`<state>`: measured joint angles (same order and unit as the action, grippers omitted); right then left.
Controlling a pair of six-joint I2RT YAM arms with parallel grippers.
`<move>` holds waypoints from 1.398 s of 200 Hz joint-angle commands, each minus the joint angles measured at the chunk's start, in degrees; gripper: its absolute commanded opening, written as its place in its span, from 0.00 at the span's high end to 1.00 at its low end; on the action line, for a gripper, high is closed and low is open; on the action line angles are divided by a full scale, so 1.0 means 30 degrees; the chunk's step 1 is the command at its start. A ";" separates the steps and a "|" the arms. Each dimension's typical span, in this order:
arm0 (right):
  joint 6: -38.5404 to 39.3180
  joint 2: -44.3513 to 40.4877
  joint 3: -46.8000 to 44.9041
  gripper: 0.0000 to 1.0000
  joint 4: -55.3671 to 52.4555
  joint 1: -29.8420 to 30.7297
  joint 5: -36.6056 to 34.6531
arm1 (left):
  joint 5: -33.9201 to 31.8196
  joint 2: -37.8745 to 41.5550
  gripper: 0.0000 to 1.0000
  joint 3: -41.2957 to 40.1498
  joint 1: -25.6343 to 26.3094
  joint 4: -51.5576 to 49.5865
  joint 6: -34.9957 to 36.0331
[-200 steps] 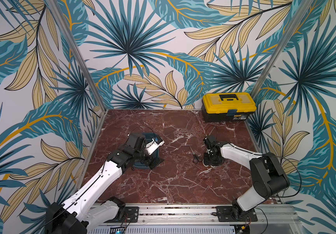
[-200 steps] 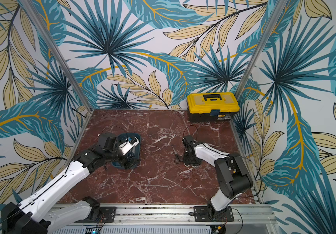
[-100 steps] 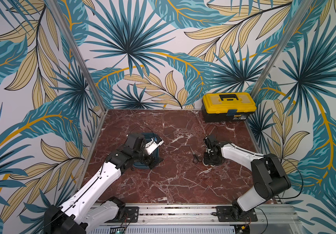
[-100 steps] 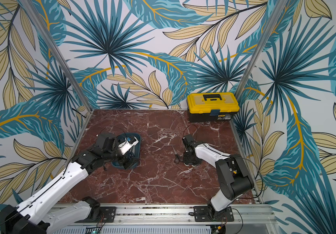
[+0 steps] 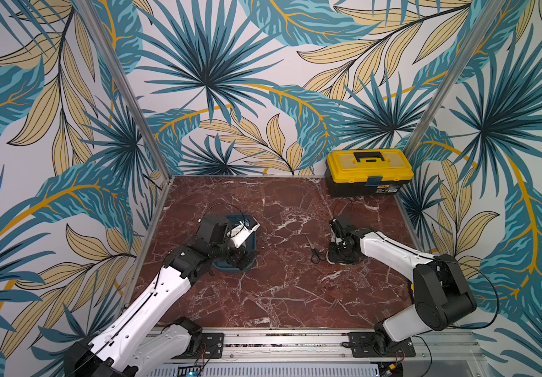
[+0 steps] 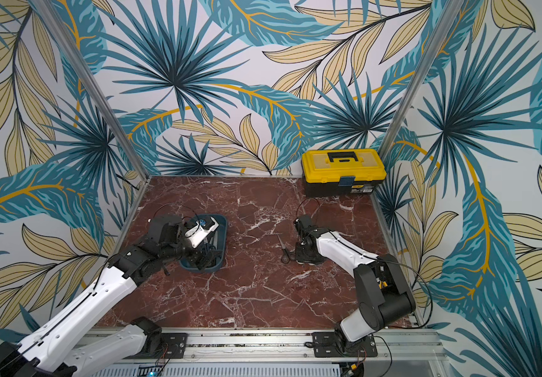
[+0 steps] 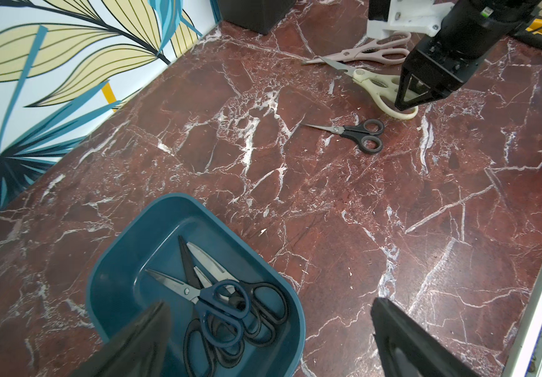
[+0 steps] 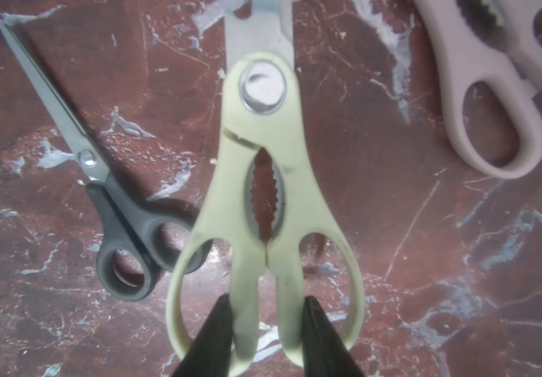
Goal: Put the scissors into the storage box
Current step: Move the storage box to the center of the board.
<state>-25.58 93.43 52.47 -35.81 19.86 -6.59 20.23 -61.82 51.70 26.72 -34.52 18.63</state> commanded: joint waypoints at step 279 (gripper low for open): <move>-0.1201 0.4547 1.1261 0.68 0.0844 0.8562 0.7588 | -0.6580 0.1842 0.00 0.0782 -0.6493 0.1221 -0.3643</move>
<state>-27.62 99.09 80.73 -36.18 40.86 7.35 5.67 -56.25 51.70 9.93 -31.48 10.61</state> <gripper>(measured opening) 0.356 0.999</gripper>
